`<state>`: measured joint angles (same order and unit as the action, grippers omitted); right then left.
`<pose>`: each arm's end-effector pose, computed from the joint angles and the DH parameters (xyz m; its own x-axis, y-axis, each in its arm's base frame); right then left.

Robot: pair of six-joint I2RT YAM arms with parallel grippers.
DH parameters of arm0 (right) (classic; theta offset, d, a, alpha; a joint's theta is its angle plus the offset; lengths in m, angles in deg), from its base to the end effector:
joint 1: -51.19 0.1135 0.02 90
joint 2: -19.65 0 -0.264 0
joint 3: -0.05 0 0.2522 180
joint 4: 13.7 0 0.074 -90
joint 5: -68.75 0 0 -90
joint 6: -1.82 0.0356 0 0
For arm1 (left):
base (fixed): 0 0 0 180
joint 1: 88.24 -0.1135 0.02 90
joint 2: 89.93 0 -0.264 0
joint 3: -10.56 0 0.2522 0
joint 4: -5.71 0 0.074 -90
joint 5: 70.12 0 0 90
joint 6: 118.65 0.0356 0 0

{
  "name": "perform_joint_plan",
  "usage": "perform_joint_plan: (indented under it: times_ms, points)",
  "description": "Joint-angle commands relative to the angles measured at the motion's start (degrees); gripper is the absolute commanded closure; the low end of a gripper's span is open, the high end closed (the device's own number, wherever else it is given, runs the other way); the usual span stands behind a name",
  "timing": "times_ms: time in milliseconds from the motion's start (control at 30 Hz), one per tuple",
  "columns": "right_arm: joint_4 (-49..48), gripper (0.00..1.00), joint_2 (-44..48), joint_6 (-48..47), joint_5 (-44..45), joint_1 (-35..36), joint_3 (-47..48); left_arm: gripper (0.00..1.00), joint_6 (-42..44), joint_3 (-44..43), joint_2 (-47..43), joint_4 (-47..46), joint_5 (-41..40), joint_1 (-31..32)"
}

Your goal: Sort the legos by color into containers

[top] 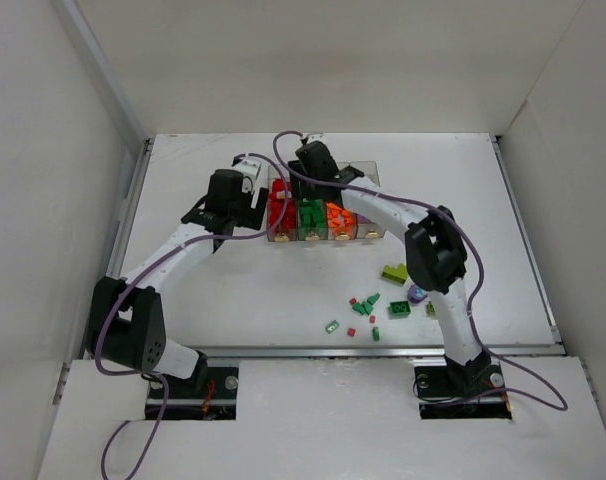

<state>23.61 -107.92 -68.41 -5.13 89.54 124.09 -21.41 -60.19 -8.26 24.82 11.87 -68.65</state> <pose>0.4097 0.3115 0.2365 -0.6285 -0.0829 -0.7734 -0.2324 0.9689 0.0850 0.3069 -0.1040 0.2723 -0.4402 0.2891 -0.8501 0.2760 0.9445 0.1783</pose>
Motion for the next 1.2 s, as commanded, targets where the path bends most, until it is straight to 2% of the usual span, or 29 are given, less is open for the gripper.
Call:
perform_joint_plan:
  times_ms: [0,67,133,267,400,633,800,900,1033,1167]
  points:
    - [0.4,0.25,2.9,-1.0,-0.1,0.1,2.9,0.17,-0.6,0.2,-2.4,-1.8,-0.2,-0.4]
    - [2.5,0.16,3.6,-1.0,-0.1,0.1,4.1,0.17,-0.6,0.2,-2.4,-1.8,-0.2,-0.4]
    - [4.7,0.14,5.4,-1.0,1.5,0.1,3.5,0.17,-0.6,0.2,-2.4,-1.8,-0.2,-0.4]
    - [5.4,0.1,15.7,-0.2,3.6,0.1,-5.9,0.17,-0.6,0.2,-2.4,-1.3,-0.2,-0.4]
    - [5.9,0.05,32.3,6.3,4.1,-0.5,-27.3,0.17,-0.6,-0.3,-1.8,-1.3,-0.2,-0.4]
    - [8.6,0.05,45.1,19.7,-3.2,-0.5,-53.9,0.17,-0.6,-2.0,-0.5,0.3,1.5,-1.0]
    - [6.6,0.14,48.5,24.4,-4.3,-0.5,-62.1,0.17,-0.6,-2.5,0.1,0.3,3.3,-1.0]
    - [5.0,0.24,48.6,25.1,-4.3,-0.5,-63.3,0.17,-0.6,-2.0,0.1,0.3,4.4,-1.0]
    - [3.0,0.44,45.5,24.4,-5.5,-0.5,-63.9,0.17,-0.6,-2.0,0.1,0.3,4.4,-1.0]
    - [1.8,0.51,42.5,23.8,-7.4,-0.5,-64.5,0.17,-0.6,-2.0,-0.5,0.3,3.9,-1.0]
